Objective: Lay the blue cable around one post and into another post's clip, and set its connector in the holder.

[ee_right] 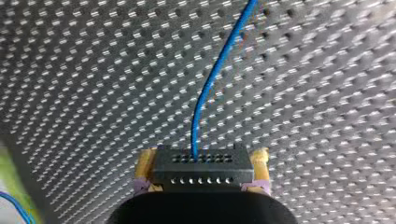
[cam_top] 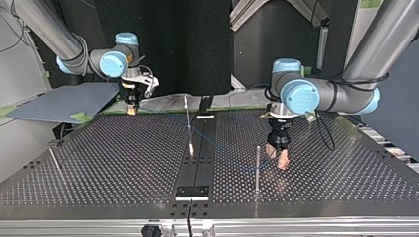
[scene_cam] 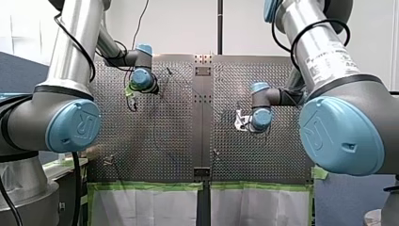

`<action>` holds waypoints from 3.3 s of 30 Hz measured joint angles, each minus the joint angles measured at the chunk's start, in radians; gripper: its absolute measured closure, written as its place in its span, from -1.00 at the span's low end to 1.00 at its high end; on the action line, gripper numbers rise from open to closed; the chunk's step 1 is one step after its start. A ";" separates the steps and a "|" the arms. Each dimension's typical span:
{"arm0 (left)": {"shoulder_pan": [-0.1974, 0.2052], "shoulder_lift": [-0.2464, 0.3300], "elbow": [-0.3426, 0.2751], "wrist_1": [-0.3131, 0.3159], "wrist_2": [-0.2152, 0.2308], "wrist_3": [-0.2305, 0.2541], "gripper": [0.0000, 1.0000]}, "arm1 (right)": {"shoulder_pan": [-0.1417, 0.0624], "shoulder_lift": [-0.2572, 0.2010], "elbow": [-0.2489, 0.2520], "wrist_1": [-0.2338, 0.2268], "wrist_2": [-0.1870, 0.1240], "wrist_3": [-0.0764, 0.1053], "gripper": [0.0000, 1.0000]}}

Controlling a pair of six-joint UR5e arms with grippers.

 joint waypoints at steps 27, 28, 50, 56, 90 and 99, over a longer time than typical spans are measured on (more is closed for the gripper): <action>0.013 0.001 0.000 0.001 0.001 0.003 -1.00 | -0.080 0.208 0.061 -0.210 0.005 0.001 1.00; 0.013 0.001 0.000 0.001 0.002 0.004 -1.00 | -0.082 0.215 0.056 -0.217 0.005 -0.001 1.00; 0.000 0.001 0.000 -0.003 0.000 0.015 -1.00 | -0.090 0.426 -0.154 -0.429 0.004 -0.026 1.00; -0.003 0.001 0.000 -0.005 -0.001 0.017 -1.00 | -0.082 0.483 -0.210 -0.485 0.003 -0.041 1.00; -0.022 0.001 0.000 -0.007 -0.009 0.020 -1.00 | -0.076 0.781 -0.254 -0.748 0.009 -0.069 1.00; -0.026 0.001 0.000 -0.007 -0.013 0.023 -1.00 | -0.082 0.856 -0.227 -0.743 -0.006 -0.100 1.00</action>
